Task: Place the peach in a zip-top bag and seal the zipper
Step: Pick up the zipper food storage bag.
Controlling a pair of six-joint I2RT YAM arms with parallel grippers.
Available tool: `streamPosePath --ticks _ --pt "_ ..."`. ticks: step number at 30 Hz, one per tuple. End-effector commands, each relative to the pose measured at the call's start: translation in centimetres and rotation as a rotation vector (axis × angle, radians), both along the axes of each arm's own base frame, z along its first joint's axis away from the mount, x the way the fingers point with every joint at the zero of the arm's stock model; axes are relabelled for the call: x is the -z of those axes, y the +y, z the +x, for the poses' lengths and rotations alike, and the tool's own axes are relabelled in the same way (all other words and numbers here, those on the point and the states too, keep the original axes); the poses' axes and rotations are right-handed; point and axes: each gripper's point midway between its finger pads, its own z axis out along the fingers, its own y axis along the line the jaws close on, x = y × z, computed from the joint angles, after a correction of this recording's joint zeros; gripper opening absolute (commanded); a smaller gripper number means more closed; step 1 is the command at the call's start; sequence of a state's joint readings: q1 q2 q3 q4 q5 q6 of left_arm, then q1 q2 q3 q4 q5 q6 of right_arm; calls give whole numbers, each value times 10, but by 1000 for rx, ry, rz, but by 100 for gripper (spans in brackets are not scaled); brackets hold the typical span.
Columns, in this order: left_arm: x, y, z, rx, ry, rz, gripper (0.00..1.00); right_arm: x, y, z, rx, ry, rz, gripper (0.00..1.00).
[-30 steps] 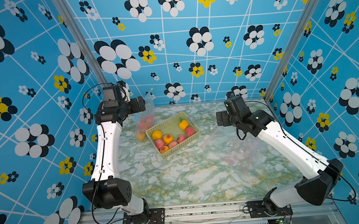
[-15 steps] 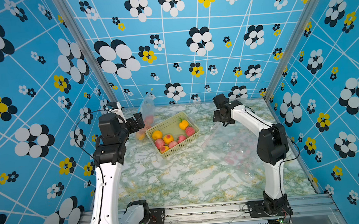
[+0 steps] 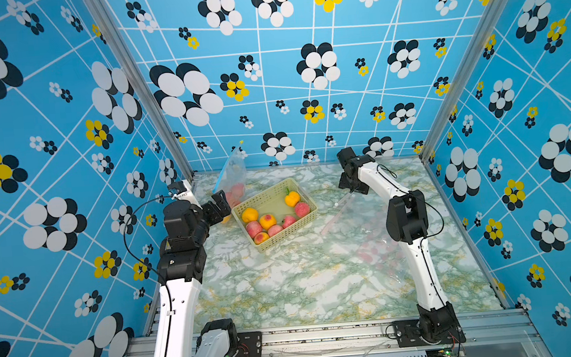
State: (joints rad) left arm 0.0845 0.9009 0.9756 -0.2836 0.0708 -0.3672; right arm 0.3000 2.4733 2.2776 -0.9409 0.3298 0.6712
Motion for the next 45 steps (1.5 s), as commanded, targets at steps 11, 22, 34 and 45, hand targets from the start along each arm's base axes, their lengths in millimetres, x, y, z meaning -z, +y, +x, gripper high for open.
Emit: streamPosePath --ticks 11,22,34,45 --pt "26 -3 8 13 57 -20 99 34 -2 0 38 65 80 74" --pt "32 -5 13 23 73 -37 99 29 2 -6 3 46 111 33" --pt "29 -19 20 84 66 -53 99 -17 11 -20 -140 -79 168 11" --pt "23 -57 27 192 69 -22 99 -54 36 -38 -349 -229 282 6"
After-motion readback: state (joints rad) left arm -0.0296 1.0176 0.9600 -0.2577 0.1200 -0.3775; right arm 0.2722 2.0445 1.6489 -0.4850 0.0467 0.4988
